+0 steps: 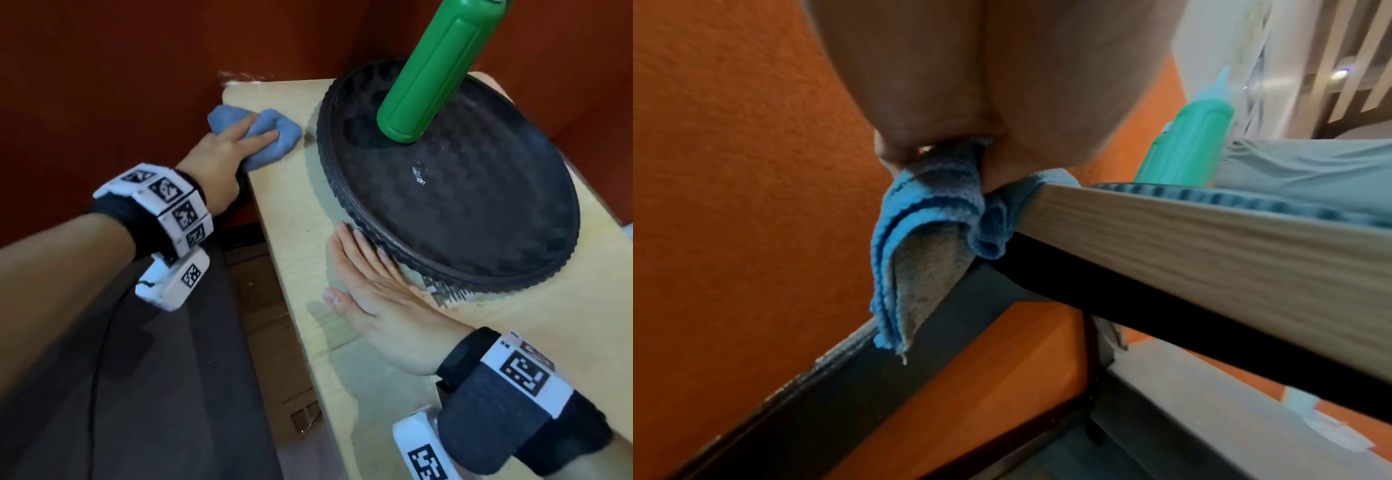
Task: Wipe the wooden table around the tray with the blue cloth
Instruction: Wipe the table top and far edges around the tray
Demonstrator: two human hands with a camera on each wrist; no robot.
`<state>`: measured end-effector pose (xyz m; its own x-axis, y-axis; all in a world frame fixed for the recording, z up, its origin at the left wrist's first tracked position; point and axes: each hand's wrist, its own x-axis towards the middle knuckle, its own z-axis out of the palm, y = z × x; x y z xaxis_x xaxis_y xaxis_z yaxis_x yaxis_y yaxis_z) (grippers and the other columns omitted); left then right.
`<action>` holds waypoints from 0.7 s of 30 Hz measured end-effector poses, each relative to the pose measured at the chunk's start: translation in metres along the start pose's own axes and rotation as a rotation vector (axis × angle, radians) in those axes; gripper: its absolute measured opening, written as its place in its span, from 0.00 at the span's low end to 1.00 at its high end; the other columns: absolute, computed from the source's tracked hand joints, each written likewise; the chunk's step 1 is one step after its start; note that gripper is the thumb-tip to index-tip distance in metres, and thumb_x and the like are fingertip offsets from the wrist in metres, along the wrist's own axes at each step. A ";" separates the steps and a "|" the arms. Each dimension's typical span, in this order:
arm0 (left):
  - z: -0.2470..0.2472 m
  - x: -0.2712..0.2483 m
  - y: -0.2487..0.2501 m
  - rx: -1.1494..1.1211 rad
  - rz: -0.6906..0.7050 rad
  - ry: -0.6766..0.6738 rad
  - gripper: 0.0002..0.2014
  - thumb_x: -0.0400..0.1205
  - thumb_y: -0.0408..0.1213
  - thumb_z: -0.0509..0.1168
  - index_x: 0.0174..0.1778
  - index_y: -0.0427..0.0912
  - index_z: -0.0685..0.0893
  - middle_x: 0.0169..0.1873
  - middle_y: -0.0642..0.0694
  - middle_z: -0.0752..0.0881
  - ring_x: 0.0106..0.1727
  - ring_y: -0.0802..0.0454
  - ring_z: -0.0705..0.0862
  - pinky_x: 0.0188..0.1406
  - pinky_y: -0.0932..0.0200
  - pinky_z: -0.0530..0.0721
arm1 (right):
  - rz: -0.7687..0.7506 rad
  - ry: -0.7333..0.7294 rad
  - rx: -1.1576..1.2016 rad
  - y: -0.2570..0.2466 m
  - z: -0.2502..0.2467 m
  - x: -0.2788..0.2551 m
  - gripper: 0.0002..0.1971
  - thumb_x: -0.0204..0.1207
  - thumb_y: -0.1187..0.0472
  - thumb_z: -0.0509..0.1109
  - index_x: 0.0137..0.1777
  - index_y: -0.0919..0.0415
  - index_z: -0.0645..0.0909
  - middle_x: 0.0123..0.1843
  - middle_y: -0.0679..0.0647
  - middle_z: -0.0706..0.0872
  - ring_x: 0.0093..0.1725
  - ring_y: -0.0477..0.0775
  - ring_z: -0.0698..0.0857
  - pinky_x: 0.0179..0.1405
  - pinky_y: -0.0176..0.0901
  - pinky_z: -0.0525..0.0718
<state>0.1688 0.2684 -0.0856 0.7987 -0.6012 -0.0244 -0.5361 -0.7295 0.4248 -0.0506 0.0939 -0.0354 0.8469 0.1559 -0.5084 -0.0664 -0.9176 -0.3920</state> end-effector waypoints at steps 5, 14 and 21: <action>0.019 -0.067 0.032 -0.010 0.161 -0.016 0.46 0.71 0.15 0.58 0.79 0.62 0.61 0.84 0.53 0.52 0.71 0.34 0.70 0.73 0.40 0.70 | -0.006 -0.025 0.054 0.001 -0.004 0.001 0.33 0.85 0.44 0.42 0.81 0.49 0.26 0.80 0.41 0.21 0.75 0.32 0.21 0.76 0.34 0.25; 0.008 -0.062 0.042 0.119 0.096 -0.097 0.45 0.75 0.20 0.57 0.79 0.69 0.54 0.83 0.62 0.49 0.69 0.41 0.71 0.66 0.42 0.75 | 0.021 -0.010 0.098 -0.003 -0.004 0.000 0.37 0.78 0.37 0.36 0.82 0.51 0.28 0.80 0.41 0.23 0.76 0.32 0.23 0.80 0.41 0.29; 0.039 -0.157 0.080 0.124 0.278 -0.092 0.46 0.62 0.23 0.45 0.77 0.64 0.64 0.82 0.55 0.60 0.41 0.47 0.75 0.37 0.46 0.83 | 0.023 0.031 0.249 -0.001 -0.006 -0.001 0.34 0.78 0.39 0.37 0.83 0.48 0.37 0.82 0.37 0.30 0.78 0.30 0.31 0.81 0.38 0.32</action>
<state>-0.0100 0.2912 -0.0832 0.5921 -0.8059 -0.0075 -0.7638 -0.5641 0.3136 -0.0482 0.0925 -0.0295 0.8592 0.1212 -0.4971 -0.2105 -0.8017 -0.5594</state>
